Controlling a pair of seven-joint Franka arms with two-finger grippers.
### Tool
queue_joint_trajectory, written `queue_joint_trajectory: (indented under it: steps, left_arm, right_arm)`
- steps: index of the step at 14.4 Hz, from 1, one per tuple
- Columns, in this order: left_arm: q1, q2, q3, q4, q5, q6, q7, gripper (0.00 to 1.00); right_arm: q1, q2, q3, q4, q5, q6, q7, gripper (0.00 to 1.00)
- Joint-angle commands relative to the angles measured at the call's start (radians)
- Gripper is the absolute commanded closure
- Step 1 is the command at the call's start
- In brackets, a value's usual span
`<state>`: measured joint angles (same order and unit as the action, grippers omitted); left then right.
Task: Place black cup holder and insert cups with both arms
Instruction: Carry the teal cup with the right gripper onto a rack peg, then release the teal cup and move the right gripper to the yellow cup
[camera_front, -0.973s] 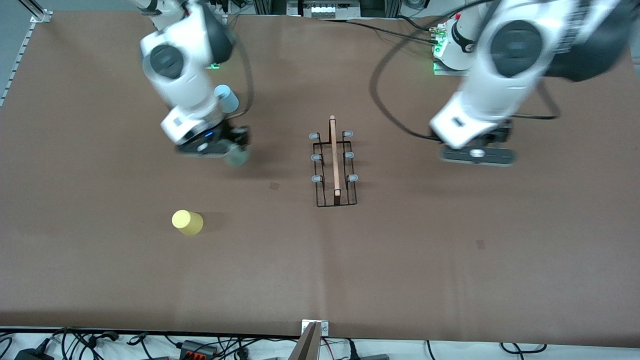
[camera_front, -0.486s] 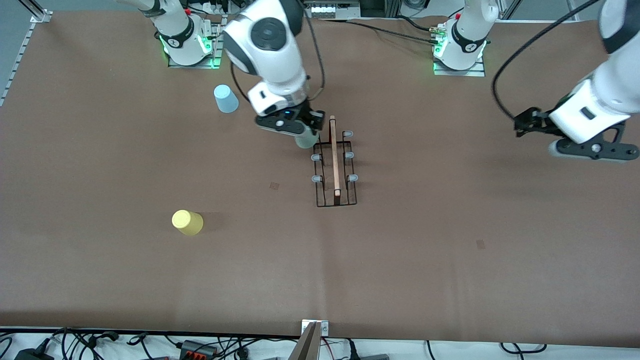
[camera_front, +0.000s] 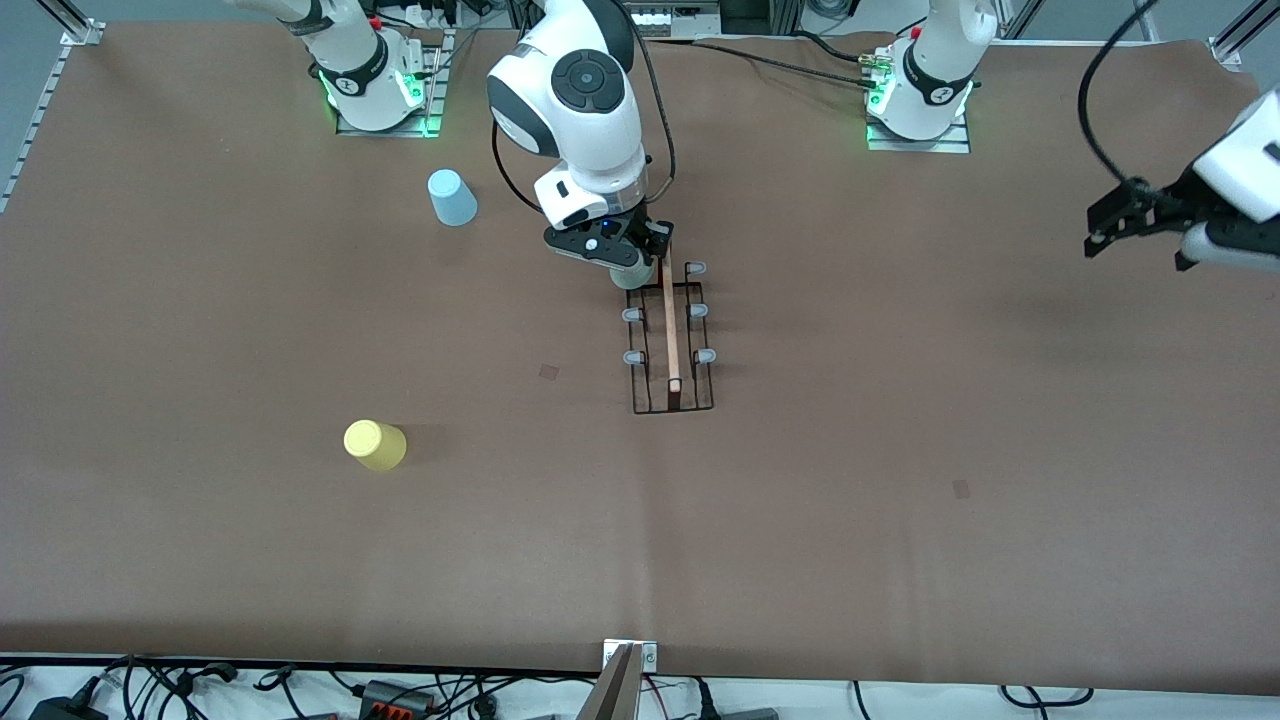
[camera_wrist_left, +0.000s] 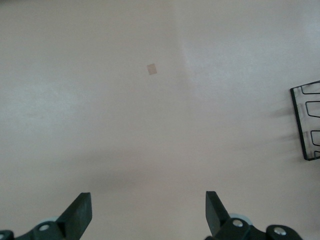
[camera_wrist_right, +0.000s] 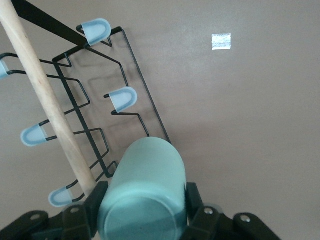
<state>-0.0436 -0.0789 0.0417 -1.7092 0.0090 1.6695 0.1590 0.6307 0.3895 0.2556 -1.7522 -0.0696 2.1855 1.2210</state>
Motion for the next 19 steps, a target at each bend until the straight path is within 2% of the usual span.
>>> queue_joint_trajectory:
  steps: [1,2,3,5,8,11,13,15,17,19]
  left_arm:
    - [-0.022,0.039,-0.002,0.066,0.067,-0.019,0.017,0.0]
    - [-0.021,0.048,0.0,0.077,0.071,-0.019,0.016,0.0]
    - [-0.013,0.051,0.001,0.08,0.062,-0.019,0.014,0.0]
    - [-0.013,0.051,0.003,0.08,0.059,-0.02,0.016,0.0]
    - [-0.025,0.051,-0.002,0.085,0.052,-0.019,0.019,0.0]
    - [-0.012,0.053,0.003,0.085,-0.007,-0.025,0.025,0.0]
    - [-0.013,0.053,0.003,0.086,-0.007,-0.033,0.022,0.0]
    - [-0.013,0.053,0.0,0.089,-0.004,-0.051,0.021,0.0]
    - [-0.016,0.053,0.0,0.091,0.002,-0.053,0.02,0.0]
    - [-0.022,0.053,-0.002,0.092,0.003,-0.053,0.019,0.0]
  right_arm:
    - [0.014,0.022,-0.007,0.013,-0.019,-0.012,0.025,0.54]
    - [0.009,0.022,-0.007,0.013,-0.019,-0.012,0.023,0.05]
    - [0.004,0.022,-0.007,0.017,-0.019,-0.012,0.023,0.0]
    - [-0.002,0.011,-0.012,0.029,-0.01,-0.013,0.012,0.0]
    - [-0.083,-0.021,-0.015,0.04,-0.012,-0.029,-0.02,0.0]
    - [-0.245,-0.072,-0.024,-0.03,-0.018,-0.03,-0.306,0.0]
    - [-0.33,-0.087,-0.079,-0.078,-0.018,-0.03,-0.554,0.0]
    - [-0.385,-0.087,-0.16,-0.111,-0.018,-0.027,-0.802,0.0]
    - [-0.439,-0.06,-0.2,-0.115,-0.018,0.005,-0.938,0.0]
    - [-0.46,-0.025,-0.216,-0.115,-0.019,0.084,-0.983,0.0]
